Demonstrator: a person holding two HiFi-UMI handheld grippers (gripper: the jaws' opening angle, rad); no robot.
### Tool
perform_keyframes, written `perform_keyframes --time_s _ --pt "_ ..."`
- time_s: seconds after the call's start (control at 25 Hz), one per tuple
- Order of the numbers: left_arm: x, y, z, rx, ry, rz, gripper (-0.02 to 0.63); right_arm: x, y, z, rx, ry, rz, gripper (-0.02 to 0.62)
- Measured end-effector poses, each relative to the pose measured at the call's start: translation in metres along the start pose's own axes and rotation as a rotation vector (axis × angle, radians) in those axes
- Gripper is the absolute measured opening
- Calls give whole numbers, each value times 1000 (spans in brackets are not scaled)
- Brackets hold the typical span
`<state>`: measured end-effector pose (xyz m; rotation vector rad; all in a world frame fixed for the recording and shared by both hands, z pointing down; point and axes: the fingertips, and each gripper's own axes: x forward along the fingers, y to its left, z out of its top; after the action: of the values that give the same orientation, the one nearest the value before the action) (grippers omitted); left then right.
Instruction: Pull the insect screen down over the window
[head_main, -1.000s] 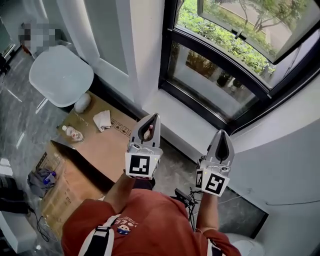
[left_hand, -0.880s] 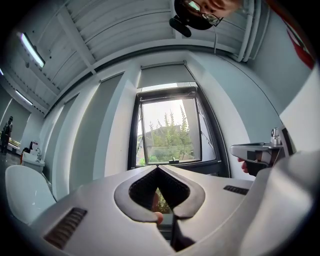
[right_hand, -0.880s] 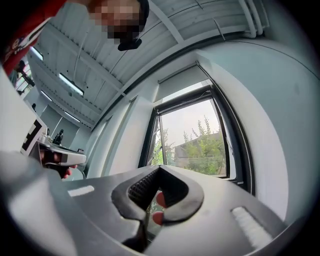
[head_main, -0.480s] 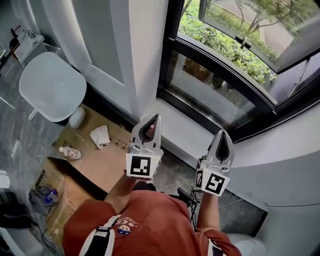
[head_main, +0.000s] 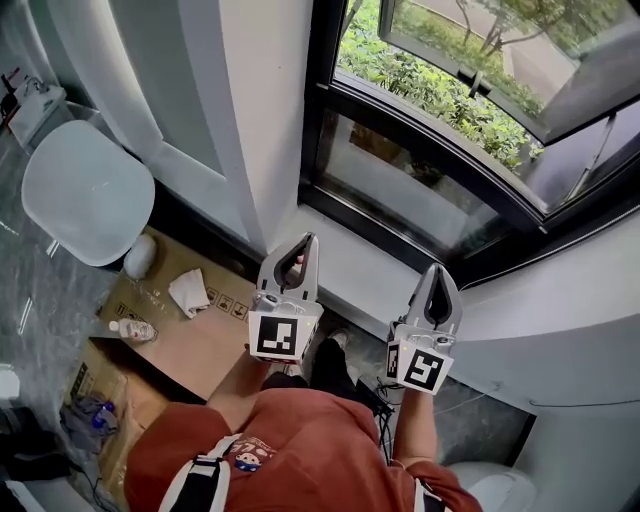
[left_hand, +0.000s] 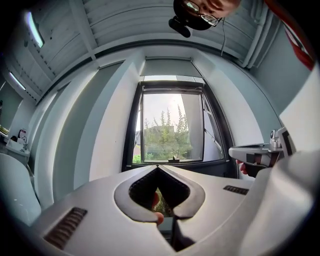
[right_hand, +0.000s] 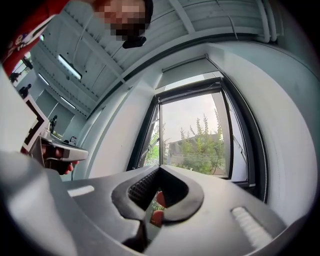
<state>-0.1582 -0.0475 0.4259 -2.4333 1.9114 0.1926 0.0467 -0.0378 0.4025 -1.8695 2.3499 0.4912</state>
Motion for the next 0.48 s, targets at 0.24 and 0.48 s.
perform_keyframes --time_s 0.24,0.48 --pt "51 -20 -7 34 3 -42 6 28 -37 -22 23 -10 -45 9" --pt "118 -52 -3 74 -30 -93 6 63 -90 -37 30 -19 -91 9"
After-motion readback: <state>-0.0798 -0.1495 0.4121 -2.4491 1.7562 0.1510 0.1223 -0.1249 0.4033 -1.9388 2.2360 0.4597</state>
